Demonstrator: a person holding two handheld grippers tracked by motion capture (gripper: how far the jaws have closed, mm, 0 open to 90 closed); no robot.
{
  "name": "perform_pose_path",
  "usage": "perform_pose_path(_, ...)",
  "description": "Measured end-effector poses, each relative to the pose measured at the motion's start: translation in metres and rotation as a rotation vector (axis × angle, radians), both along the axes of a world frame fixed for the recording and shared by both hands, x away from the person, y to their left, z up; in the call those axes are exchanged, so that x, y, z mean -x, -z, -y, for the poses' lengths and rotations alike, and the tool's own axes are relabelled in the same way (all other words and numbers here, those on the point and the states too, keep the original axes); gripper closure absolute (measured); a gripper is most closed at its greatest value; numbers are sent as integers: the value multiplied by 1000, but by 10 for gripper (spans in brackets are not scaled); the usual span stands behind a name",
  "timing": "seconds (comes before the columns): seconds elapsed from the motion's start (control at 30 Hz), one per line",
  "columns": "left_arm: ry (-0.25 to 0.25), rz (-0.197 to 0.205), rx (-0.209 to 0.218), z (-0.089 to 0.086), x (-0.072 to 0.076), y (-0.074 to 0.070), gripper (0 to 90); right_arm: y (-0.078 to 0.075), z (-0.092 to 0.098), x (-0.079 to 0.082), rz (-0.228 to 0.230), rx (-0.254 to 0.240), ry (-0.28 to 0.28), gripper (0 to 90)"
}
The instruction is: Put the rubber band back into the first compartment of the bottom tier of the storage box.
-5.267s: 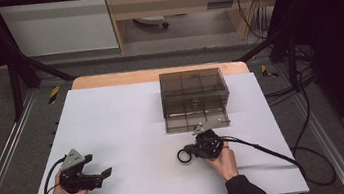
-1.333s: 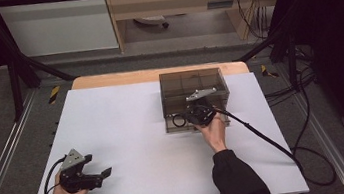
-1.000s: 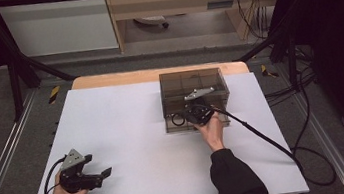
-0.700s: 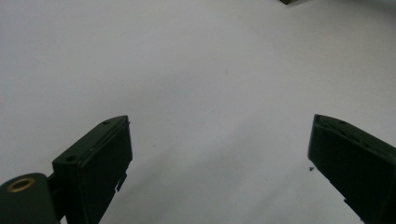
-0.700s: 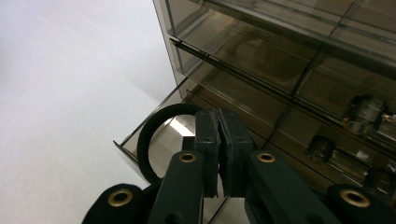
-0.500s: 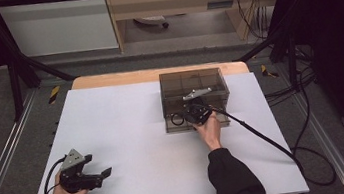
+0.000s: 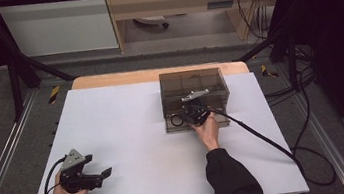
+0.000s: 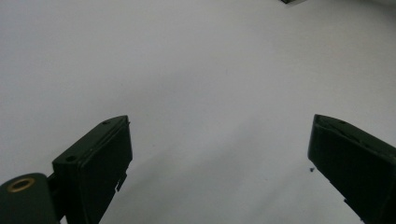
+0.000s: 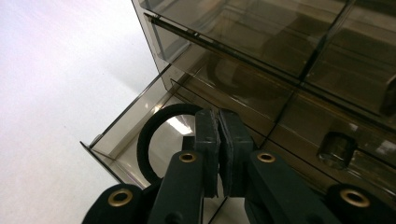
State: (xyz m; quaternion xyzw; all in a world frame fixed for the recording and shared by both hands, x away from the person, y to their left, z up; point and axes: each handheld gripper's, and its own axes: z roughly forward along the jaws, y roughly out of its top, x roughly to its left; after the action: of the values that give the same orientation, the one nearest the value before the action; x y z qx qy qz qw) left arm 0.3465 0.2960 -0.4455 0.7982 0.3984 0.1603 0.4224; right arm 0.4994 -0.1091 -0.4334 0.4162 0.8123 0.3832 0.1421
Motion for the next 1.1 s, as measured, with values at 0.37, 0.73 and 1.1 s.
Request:
perform_pose_path(0.37,0,1,1,0,0,0,62,10,-4,0,-11,10,0,876)
perform_pose_path(0.73,0,0,-1,0,0,0,62,14,-6,0,-12,21,-17,873)
perform_pose_path(1.1,1,1,2,0,0,0,62,10,-5,2,1,21,-19,807)
